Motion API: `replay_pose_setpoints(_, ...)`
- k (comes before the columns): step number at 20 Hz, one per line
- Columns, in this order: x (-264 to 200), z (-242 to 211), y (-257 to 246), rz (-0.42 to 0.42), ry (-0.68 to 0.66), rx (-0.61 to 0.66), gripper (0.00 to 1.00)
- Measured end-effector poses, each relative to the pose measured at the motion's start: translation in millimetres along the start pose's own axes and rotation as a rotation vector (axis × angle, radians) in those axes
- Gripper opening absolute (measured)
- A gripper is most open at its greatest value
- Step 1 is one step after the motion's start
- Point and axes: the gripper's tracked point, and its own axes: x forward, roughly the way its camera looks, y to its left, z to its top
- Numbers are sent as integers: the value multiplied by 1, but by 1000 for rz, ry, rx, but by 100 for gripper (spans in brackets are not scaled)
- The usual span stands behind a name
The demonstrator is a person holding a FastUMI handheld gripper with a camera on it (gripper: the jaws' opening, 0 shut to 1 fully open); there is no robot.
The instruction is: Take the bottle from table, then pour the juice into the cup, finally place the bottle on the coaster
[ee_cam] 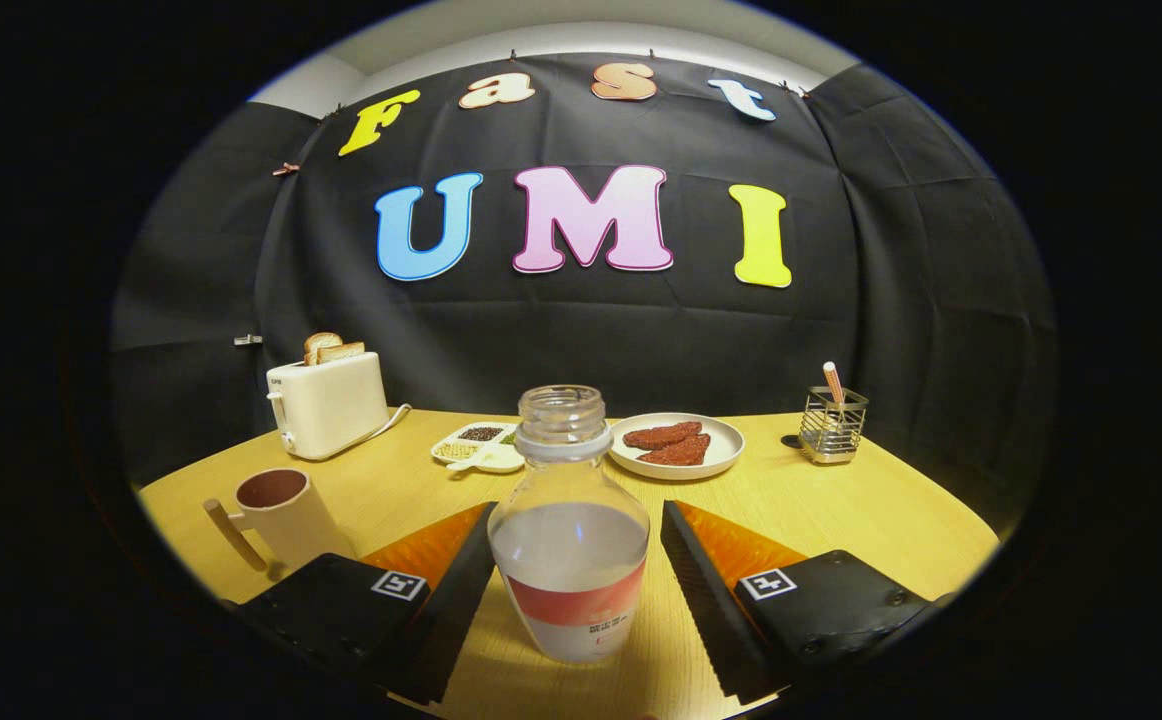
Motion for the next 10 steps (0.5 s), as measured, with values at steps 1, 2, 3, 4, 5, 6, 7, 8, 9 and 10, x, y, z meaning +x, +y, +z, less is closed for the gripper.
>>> replay_pose_setpoints(1, 1, -3, 1, 2, 4, 1, 97)
replay_pose_setpoints(2, 2, -4, 2, 8, 6, 2, 97)
replay_pose_setpoints(3, 2, -5, 3, 12, 7, 6, 97)
replay_pose_setpoints(4, 1, -5, 4, 16, 7, 10, 97)
replay_pose_setpoints(5, 2, -6, 4, 19, 6, 9, 96)
replay_pose_setpoints(6, 3, -6, 6, 22, 6, 7, 93)
replay_pose_setpoints(7, 3, -7, 7, 23, 8, 3, 82)
replay_pose_setpoints(8, 4, -9, 7, 23, 11, -1, 80)
replay_pose_setpoints(9, 5, -11, 6, 22, 18, -4, 80)
replay_pose_setpoints(10, 4, -9, 6, 25, 10, -6, 80)
